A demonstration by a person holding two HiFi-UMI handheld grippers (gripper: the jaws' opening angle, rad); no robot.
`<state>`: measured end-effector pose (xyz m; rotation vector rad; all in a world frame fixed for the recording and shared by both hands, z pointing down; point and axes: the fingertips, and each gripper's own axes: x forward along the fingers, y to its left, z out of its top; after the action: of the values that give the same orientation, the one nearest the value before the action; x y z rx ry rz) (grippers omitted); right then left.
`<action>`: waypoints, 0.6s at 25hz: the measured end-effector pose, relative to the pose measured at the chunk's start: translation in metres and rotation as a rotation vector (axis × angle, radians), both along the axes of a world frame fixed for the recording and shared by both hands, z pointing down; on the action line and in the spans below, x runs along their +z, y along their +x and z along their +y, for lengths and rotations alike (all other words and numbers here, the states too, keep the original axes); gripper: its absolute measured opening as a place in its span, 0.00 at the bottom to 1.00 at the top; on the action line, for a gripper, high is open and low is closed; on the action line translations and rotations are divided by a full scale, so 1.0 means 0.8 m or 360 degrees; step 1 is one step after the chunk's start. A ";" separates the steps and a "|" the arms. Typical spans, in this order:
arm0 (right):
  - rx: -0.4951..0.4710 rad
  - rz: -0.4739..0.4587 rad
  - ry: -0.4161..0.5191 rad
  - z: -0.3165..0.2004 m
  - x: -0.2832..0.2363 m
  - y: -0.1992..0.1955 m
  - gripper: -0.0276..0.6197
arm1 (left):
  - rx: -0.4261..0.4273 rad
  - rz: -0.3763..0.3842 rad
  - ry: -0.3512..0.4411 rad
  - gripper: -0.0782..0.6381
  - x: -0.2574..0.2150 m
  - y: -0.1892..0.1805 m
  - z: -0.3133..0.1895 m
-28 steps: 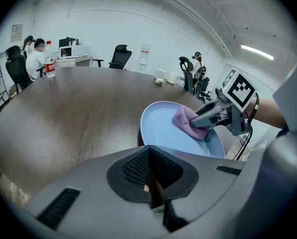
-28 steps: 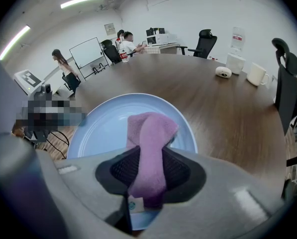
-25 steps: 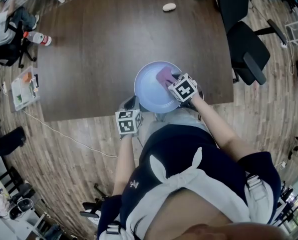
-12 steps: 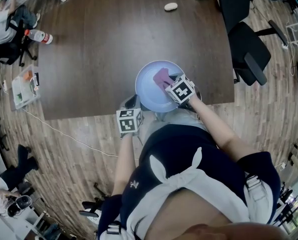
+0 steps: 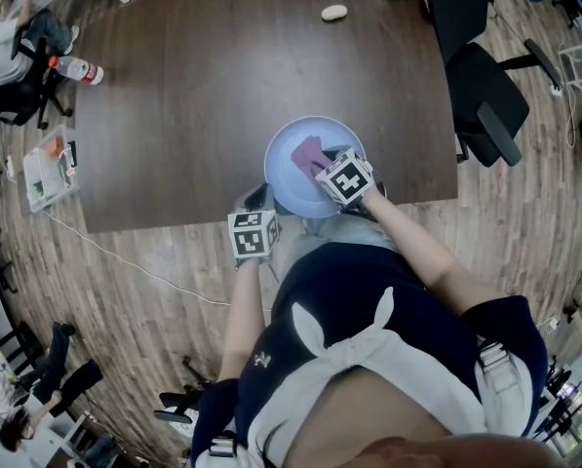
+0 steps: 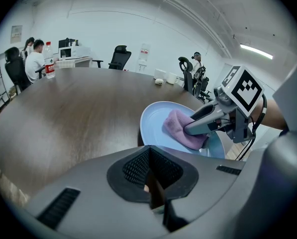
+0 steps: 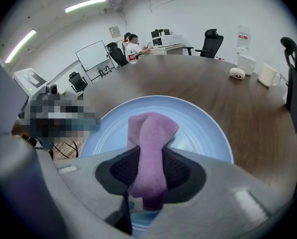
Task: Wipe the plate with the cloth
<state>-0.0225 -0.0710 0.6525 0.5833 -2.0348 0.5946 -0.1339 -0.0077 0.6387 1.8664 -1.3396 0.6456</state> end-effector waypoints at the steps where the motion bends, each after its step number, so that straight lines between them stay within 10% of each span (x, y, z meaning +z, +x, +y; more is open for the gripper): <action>1: -0.0002 -0.0005 0.0000 0.001 0.000 -0.002 0.24 | 0.0000 -0.0001 0.0001 0.12 0.000 0.001 0.000; 15: -0.0030 -0.0072 0.0038 0.019 -0.004 -0.036 0.24 | -0.0023 -0.0007 0.0006 0.12 0.000 0.002 0.000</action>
<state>-0.0516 -0.0561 0.6494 0.5690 -2.0901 0.5774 -0.1322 -0.0080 0.6388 1.8576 -1.3570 0.6407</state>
